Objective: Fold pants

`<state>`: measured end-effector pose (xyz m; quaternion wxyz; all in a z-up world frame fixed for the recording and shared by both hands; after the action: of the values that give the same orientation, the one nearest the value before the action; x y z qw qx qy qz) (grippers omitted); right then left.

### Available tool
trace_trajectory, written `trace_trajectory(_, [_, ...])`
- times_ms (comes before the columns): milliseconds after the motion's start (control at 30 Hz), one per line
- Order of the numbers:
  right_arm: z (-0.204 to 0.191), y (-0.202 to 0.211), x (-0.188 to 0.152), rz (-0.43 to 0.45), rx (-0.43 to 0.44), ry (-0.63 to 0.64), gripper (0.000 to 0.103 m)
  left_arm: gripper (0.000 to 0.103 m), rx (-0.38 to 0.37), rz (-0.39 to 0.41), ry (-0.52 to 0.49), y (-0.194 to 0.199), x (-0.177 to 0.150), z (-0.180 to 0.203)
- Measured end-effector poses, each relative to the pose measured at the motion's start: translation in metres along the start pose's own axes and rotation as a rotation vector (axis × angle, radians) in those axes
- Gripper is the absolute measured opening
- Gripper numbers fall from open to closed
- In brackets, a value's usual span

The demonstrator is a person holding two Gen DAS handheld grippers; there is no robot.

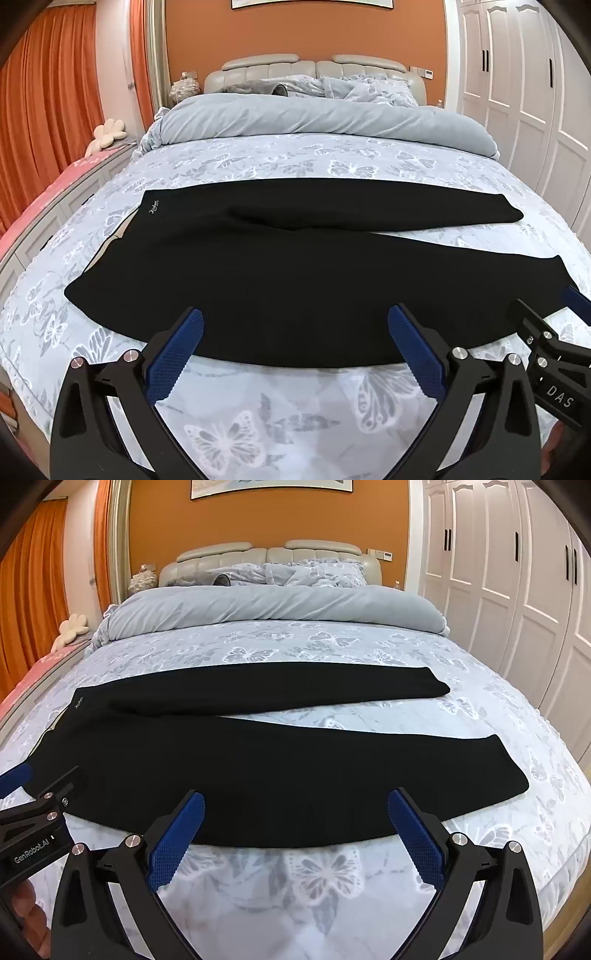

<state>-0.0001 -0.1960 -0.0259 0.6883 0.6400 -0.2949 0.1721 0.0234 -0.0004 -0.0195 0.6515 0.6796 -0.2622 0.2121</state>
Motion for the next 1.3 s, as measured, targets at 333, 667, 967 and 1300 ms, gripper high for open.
trace_trajectory(333, [-0.001, -0.002, 0.001, -0.005, 0.014, -0.009, 0.098, 0.098, -0.021, -0.004, 0.026, -0.002, -0.001, -0.003])
trace_trajectory(667, [-0.004, -0.006, -0.001, -0.013, 0.018, -0.008, 0.098, 0.098, -0.012, -0.009, 0.02, -0.002, -0.002, -0.004])
trace_trajectory(967, [-0.005, -0.011, 0.0, -0.02, 0.027, -0.016, 0.098, 0.098, 0.007, -0.016, -0.004, -0.009, -0.002, 0.004])
trace_trajectory(1300, [-0.005, -0.013, 0.0, -0.021, 0.024, -0.015, 0.098, 0.098, 0.003, -0.03, -0.001, -0.012, -0.003, 0.003])
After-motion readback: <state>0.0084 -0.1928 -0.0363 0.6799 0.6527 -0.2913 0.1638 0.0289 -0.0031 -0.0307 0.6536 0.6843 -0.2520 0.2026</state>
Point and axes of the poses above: each gripper's, at about its wrist camera, not at the fingertips, and y roughly against the way its jaws point, z to its right, x to its top, the point moved 3 cm from there along -y, roughly the way its jaws point, and after that the axes turned 11 degrees about -z, right-handed, at the moved point
